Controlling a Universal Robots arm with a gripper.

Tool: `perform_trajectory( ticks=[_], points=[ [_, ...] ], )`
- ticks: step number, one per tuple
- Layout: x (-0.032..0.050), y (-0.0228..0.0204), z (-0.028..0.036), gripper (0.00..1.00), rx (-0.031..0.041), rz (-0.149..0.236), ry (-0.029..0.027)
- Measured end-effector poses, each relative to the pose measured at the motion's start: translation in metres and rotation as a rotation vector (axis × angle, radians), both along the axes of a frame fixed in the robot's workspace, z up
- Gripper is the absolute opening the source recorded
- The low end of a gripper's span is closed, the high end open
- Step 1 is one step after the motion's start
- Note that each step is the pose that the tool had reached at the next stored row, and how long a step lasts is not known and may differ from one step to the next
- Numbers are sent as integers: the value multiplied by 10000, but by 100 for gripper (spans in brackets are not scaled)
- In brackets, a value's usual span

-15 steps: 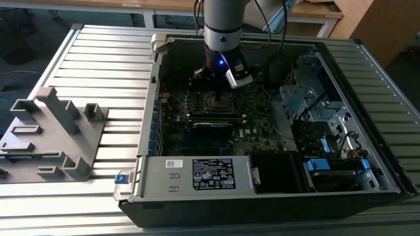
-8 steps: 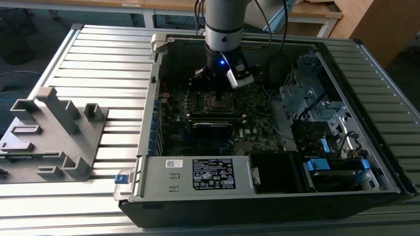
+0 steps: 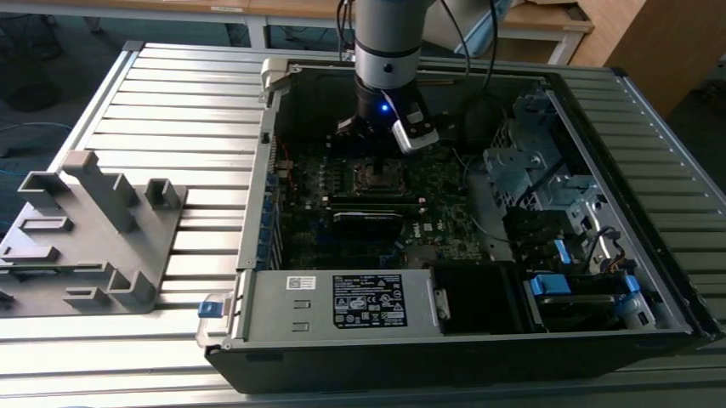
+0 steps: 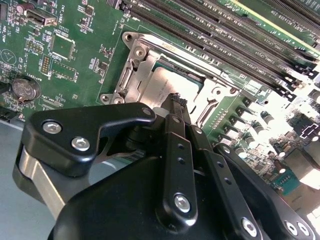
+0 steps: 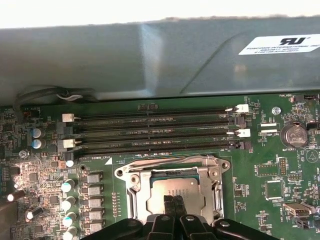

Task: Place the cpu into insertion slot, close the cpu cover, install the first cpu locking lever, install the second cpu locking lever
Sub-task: 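Install the second cpu locking lever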

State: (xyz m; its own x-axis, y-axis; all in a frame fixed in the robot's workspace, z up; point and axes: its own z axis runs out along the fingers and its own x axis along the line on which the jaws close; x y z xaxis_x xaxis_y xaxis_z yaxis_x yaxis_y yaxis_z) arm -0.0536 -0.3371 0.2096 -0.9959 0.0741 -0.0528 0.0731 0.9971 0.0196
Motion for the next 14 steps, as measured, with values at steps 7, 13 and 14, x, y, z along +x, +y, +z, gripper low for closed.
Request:
perform_trajectory(
  ticks=[7,13,14],
  points=[
    [50,1,4,11,-2,1,1],
    [50,0,51,11,-1,1,4],
    [50,0,61,11,-1,1,4]
  ],
)
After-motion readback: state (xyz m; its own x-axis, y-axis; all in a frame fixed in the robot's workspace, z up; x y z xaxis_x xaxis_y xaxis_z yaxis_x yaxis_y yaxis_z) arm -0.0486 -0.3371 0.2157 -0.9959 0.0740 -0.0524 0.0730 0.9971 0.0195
